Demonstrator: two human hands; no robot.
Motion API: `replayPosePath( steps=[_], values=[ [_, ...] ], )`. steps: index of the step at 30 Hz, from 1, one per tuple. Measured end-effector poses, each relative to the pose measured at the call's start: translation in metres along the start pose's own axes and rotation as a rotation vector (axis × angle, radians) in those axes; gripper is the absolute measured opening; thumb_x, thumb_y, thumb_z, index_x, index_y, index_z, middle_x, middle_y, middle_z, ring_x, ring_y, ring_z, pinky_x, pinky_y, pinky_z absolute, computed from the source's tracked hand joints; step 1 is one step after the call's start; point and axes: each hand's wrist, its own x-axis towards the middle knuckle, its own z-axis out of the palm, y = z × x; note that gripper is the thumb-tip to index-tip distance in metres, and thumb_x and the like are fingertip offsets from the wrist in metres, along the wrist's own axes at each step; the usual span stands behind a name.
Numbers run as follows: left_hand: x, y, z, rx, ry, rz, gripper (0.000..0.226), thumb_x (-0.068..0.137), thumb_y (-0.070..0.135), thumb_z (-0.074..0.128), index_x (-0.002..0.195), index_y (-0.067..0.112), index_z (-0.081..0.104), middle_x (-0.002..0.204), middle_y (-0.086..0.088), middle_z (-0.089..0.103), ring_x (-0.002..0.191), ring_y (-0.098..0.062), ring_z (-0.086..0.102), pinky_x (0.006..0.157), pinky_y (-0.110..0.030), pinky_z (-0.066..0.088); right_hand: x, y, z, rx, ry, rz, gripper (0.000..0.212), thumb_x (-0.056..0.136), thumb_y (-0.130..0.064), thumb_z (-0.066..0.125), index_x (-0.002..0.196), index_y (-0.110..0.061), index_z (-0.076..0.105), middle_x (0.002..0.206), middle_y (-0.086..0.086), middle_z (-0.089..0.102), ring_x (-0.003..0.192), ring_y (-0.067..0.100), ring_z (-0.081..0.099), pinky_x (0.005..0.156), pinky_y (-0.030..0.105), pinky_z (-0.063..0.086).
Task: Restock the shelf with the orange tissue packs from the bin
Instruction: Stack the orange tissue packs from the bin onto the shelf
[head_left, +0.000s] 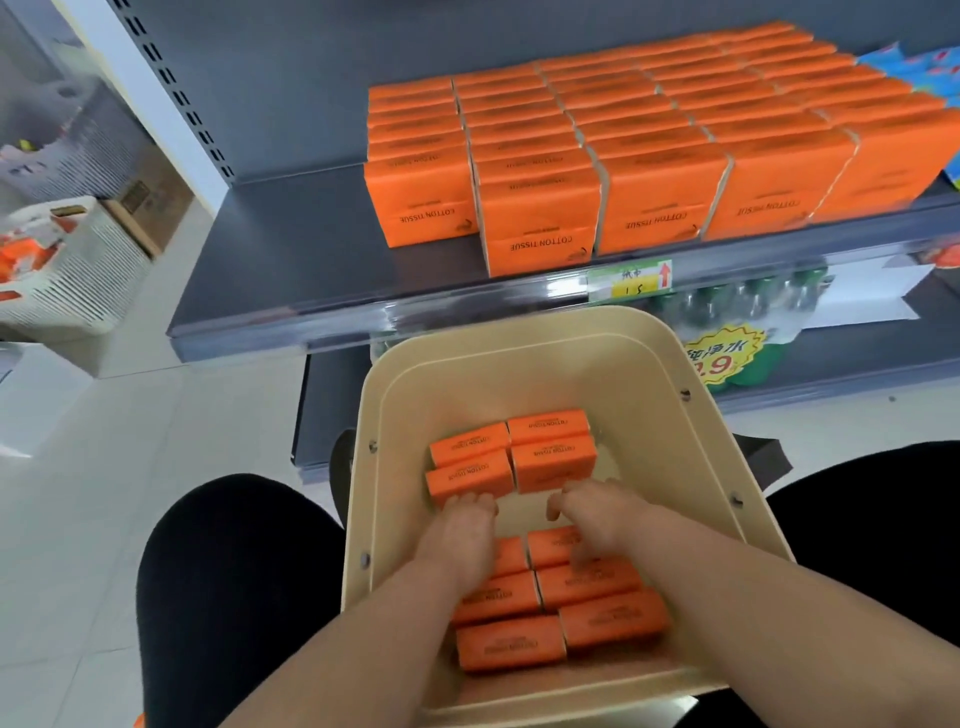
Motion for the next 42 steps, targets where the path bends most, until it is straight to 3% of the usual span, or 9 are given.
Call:
replayPosePath(
  steps=[4,10,20,22,25,30,35,39,42],
  values=[
    [0.003,-0.003,0.002,0.006,-0.045,-0.020,0.038,0.092,0.010,0.045,0.129,0.014,0.048,0.130,-0.006,0.051,0.122,-0.023,0.044,0.102,-0.032,0.039,0.009,-0.003,0.004,0.065,0.058,0.010,0.037,0.090,-0.021,0.052,0.126,-0.023,0.053,0.129,0.005,0.054,0.118,0.026,0.052,0.096,0.036,0.043],
    [0.008,-0.005,0.001,0.099,-0.159,-0.054,0.047,0.090,0.022,0.055,0.134,0.010,0.044,0.135,-0.010,0.048,0.126,-0.026,0.041,0.103,-0.033,0.036,0.010,0.002,-0.001,0.062,0.016,0.010,0.041,0.088,-0.016,0.049,0.128,-0.025,0.049,0.128,0.004,0.053,0.118,0.025,0.050,0.098,0.036,0.042],
    [0.002,-0.016,0.004,0.222,-0.210,-0.110,0.033,0.095,0.017,0.043,0.126,0.012,0.048,0.130,-0.010,0.054,0.121,-0.027,0.049,0.099,-0.037,0.043,-0.020,-0.012,-0.021,0.039,0.370,0.110,0.046,0.088,-0.009,0.043,0.132,-0.023,0.044,0.123,0.005,0.052,0.119,0.028,0.047,0.095,0.036,0.039],
    [0.002,-0.014,0.003,0.238,-0.225,-0.101,0.035,0.093,0.024,0.051,0.126,0.013,0.048,0.129,-0.008,0.054,0.120,-0.027,0.048,0.099,-0.038,0.045,-0.026,-0.010,-0.019,0.049,0.361,0.137,0.047,0.087,-0.008,0.043,0.132,-0.023,0.043,0.125,0.006,0.051,0.120,0.028,0.046,0.096,0.037,0.039],
    [0.000,-0.012,0.004,0.314,-0.239,-0.057,0.032,0.094,0.011,0.045,0.126,0.014,0.048,0.128,-0.009,0.054,0.118,-0.026,0.050,0.097,-0.038,0.046,-0.032,-0.009,-0.017,0.060,0.302,0.148,0.046,0.087,-0.010,0.046,0.131,-0.023,0.043,0.126,0.005,0.050,0.120,0.028,0.045,0.097,0.037,0.039],
    [0.001,-0.004,-0.001,0.282,-0.143,-0.046,0.037,0.090,0.012,0.050,0.127,0.013,0.045,0.128,-0.008,0.052,0.118,-0.025,0.051,0.097,-0.035,0.045,-0.036,-0.007,-0.024,0.013,0.287,0.166,0.041,0.089,-0.012,0.047,0.129,-0.022,0.046,0.126,0.005,0.051,0.120,0.027,0.047,0.094,0.035,0.040],
    [-0.003,0.006,-0.037,0.191,-0.008,-0.047,0.041,0.091,0.037,0.055,0.124,0.016,0.045,0.122,-0.006,0.056,0.112,-0.024,0.056,0.090,-0.034,0.045,-0.051,-0.006,-0.048,0.005,0.429,0.194,0.040,0.088,-0.010,0.047,0.126,-0.021,0.047,0.120,0.005,0.053,0.115,0.028,0.051,0.087,0.035,0.043],
    [-0.004,0.014,-0.083,0.164,0.126,-0.017,0.033,0.088,0.013,0.047,0.120,0.015,0.047,0.120,-0.009,0.059,0.109,-0.030,0.059,0.086,-0.038,0.047,-0.068,-0.004,-0.071,0.009,0.500,0.206,0.044,0.087,-0.008,0.046,0.128,-0.022,0.046,0.118,0.004,0.054,0.111,0.028,0.054,0.082,0.037,0.046],
    [-0.009,0.016,-0.121,0.140,0.273,0.002,0.032,0.084,0.012,0.048,0.115,0.017,0.052,0.114,-0.008,0.062,0.105,-0.028,0.059,0.087,-0.038,0.049,-0.086,-0.006,-0.088,-0.012,0.599,0.224,0.045,0.089,-0.009,0.042,0.132,-0.023,0.042,0.120,0.004,0.055,0.111,0.027,0.055,0.083,0.037,0.046]
  ],
)
